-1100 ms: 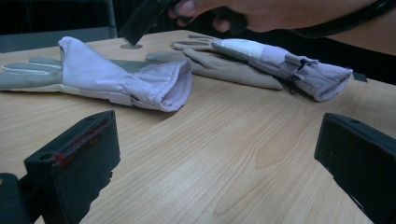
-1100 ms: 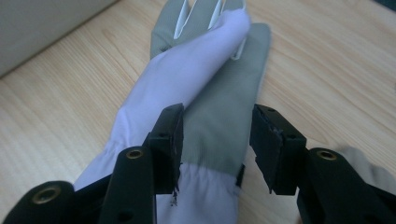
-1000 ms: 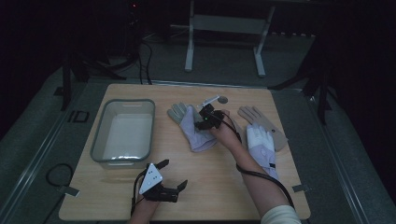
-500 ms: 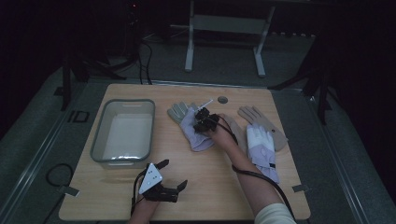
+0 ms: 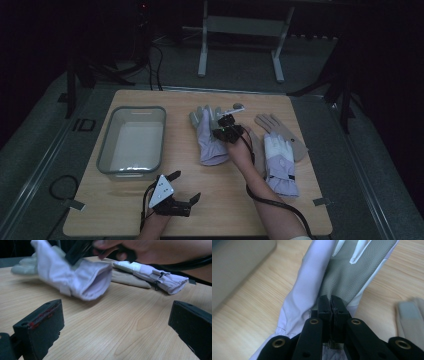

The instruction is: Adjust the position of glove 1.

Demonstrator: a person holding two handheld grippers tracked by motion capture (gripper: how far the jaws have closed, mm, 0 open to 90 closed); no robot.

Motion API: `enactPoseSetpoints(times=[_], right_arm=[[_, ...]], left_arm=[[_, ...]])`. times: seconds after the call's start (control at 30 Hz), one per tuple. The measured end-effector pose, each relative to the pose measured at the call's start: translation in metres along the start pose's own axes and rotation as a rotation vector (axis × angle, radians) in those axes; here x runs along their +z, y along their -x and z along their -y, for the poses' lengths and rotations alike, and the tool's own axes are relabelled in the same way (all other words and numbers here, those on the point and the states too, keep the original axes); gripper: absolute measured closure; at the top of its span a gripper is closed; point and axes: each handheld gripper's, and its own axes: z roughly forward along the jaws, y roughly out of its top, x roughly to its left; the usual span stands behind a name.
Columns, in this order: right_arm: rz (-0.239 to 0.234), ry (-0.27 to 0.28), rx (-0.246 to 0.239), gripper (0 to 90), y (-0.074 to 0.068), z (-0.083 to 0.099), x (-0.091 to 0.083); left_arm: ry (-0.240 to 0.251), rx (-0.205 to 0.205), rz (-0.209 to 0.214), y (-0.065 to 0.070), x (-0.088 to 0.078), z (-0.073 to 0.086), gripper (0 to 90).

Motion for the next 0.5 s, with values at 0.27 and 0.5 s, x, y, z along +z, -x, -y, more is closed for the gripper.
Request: enactPoseSetpoints(times=[0.27,0.5], right_arm=[[0.015,0.098,0.086,87.5,-0.01,0.033,-0.05],[0.003,0.111,0.119,87.5,-0.011,0.071,-0.071]], left_arm=[[-0.001,0.006,-0.004,0.001,0.0,0.0,0.2],[-0.005,0.01,-0.007,0.001,0.0,0.0,0.2]])
